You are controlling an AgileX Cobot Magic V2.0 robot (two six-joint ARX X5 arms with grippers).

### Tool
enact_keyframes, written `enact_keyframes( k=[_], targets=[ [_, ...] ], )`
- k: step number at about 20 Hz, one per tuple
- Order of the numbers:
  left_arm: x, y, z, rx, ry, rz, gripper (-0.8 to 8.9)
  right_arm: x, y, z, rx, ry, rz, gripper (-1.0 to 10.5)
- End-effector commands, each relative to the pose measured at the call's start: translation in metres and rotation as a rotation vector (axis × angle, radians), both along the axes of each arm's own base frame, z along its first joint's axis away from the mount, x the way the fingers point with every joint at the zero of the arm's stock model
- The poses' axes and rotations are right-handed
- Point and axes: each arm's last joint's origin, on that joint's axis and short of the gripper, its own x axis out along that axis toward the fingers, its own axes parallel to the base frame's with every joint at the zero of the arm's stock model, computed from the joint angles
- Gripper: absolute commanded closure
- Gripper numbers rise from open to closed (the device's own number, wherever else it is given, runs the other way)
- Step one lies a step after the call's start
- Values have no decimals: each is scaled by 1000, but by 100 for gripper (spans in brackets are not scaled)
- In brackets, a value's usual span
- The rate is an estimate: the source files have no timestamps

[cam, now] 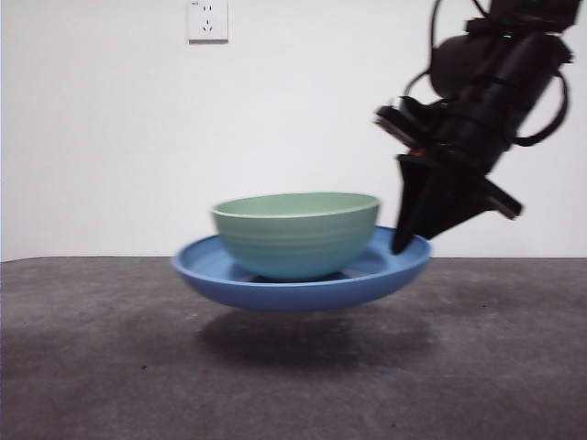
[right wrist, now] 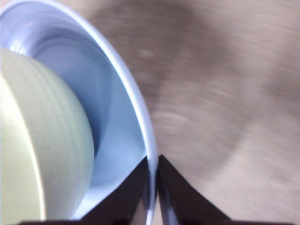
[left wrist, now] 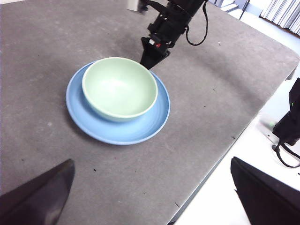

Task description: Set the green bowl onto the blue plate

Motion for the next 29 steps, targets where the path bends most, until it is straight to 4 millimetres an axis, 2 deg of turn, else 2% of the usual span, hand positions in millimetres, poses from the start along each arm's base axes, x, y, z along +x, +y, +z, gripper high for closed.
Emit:
enact_keyframes(
  k=[1, 4, 7, 10, 13, 16, 19, 23, 26, 29],
  targets=[
    [0, 0, 3, -5, -15, -4, 282, 6, 21, -6, 15, 26, 24, 935],
    [0, 0, 3, -5, -14, -4, 281, 9, 42, -17, 11, 51, 59, 935],
    [0, 0, 3, -5, -14, -4, 281, 13, 53, -32, -3, 80, 77, 935],
    [0, 0, 3, -5, -13, -4, 282, 16, 54, -43, -14, 104, 75, 935],
    [0, 0, 3, -7, -11, -3, 282, 17, 54, -44, -13, 95, 78, 930],
    [0, 0, 3, -7, -11, -2, 281, 17, 55, -43, -11, 88, 78, 795],
    [0, 0, 3, -7, -11, -3, 282, 18, 53, -41, -9, 82, 73, 768],
    [0, 0, 3, -7, -11, -3, 282, 22, 44, -22, -4, 65, 56, 751],
    [0, 0, 3, -7, -11, -3, 282, 18, 37, 6, 5, 0, 43, 616],
    [0, 0, 3, -7, -11, -3, 281, 3, 24, 38, -42, -76, 43, 564]
  ],
)
